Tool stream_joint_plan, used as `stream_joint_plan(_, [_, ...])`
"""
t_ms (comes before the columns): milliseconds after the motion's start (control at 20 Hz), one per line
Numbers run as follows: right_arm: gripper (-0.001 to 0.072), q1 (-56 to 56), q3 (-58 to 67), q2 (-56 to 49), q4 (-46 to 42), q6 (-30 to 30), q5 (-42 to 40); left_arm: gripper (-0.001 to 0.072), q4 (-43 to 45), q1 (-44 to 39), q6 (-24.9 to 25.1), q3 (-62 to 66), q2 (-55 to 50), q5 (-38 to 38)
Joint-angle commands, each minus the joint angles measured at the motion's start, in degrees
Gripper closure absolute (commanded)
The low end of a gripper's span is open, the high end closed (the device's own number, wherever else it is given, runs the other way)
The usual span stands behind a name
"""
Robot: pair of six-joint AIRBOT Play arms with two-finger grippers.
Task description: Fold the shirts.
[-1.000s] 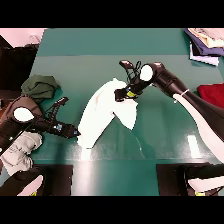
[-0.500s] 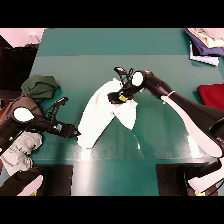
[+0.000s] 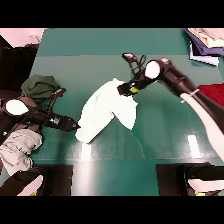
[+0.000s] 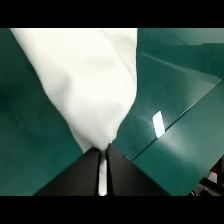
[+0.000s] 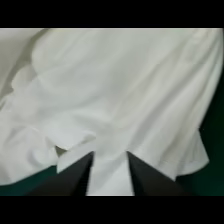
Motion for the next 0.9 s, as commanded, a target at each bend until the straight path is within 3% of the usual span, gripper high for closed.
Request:
stream_joint_plan(0, [0.0147, -4.50, -2.69, 3.76, -1.64, -1.20, 11.39, 0.0678, 0.22, 0.04, 0.02, 3.34, 0.04, -1.09])
stream_joint_plan(300, [0.0156, -8.09, -23.47, 5.29, 8.04, -2.40, 1.01, 0.0678, 1.18, 0.04, -0.35, 3.28, 0.02, -2.97])
stream_joint_plan(550, [0.0165, -6.78, -32.04, 5.29, 17.44, -4.15, -9.94, 0.0678, 1.18, 0.04, -1.92, 3.30, 0.04, -3.04])
stream_joint_plan(600, [0.0244, -6.08, -32.70, 5.31, 17.46, -4.17, -10.88, 0.0678, 1.16, 0.04, -2.21, 3.30, 0.02, -3.02])
stream_joint_plan(700, [0.0281, -4.68, -32.96, 5.31, 17.38, -4.70, -12.85, 0.0678, 1.18, 0.04, -3.30, 3.30, 0.04, -2.99])
stream_joint_plan(750, [0.0355, -3.93, -32.94, 5.31, 17.38, -5.03, -13.94, 0.0678, 1.18, 0.04, -3.34, 3.30, 0.04, -3.02])
stream_joint_plan(800, [0.0555, -3.08, -32.94, 5.31, 17.38, -5.99, -14.99, 0.0678, 1.16, 0.04, -3.61, 3.30, 0.04, -3.04])
stream_joint_plan(850, [0.0693, -2.47, -32.94, 5.35, 17.31, -7.28, -15.67, 0.0678, 1.16, 0.04, -3.96, 3.30, 0.04, -3.02])
